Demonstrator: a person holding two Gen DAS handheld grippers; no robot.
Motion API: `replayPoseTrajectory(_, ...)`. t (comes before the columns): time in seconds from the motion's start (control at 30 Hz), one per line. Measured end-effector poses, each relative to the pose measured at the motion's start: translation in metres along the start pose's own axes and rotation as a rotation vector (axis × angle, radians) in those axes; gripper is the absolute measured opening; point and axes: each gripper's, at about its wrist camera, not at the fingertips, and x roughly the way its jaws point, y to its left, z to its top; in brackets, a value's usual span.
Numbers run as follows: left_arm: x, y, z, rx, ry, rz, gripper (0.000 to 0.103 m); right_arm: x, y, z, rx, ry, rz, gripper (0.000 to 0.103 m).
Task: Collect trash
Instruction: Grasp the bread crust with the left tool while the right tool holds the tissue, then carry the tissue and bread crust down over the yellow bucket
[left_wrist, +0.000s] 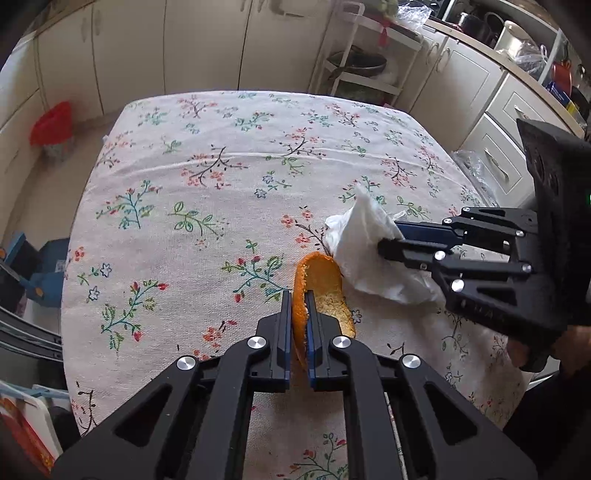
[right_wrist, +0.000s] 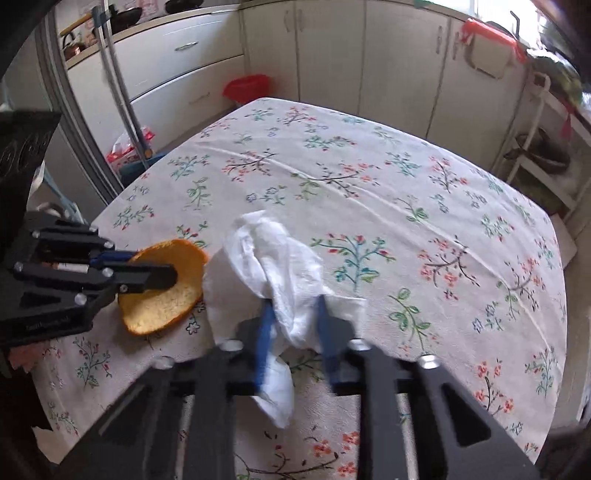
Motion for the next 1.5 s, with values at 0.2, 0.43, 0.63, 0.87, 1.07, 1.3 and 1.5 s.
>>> replayPoseTrajectory(0.2,-0.028,-0.013,-0.004,0.030,-0.070,0.027,0.004,-0.022,-0.006,-0.007,0.132,-0.026,0.063,0.012)
replayPoseTrajectory(0.43,-0.075,-0.029,-0.016,0.045,-0.187,0.075,0.004,-0.062,0.001,-0.029,0.319,-0.110,0.189,0.012)
replayPoseTrajectory(0.63,-0.119,-0.042,-0.041,0.018,-0.288,0.099,0.004,-0.106,0.011,-0.057,0.409,-0.228,0.263,0.012)
replayPoseTrajectory(0.87,-0.147,-0.063,-0.074,0.007,-0.338,0.107,0.004,-0.141,0.024,-0.094,0.477,-0.320,0.310,0.012)
replayPoseTrajectory(1.07,-0.162,-0.078,-0.104,-0.003,-0.362,0.122,0.004,-0.157,0.041,-0.110,0.455,-0.358,0.314,0.012)
replayPoseTrajectory(1.3,-0.174,-0.085,-0.139,-0.020,-0.370,0.135,0.004,-0.167,0.055,-0.143,0.445,-0.361,0.290,0.013)
replayPoseTrajectory(1.5,-0.180,-0.091,-0.165,-0.022,-0.359,0.137,0.004,-0.171,0.066,-0.173,0.464,-0.344,0.283,0.013)
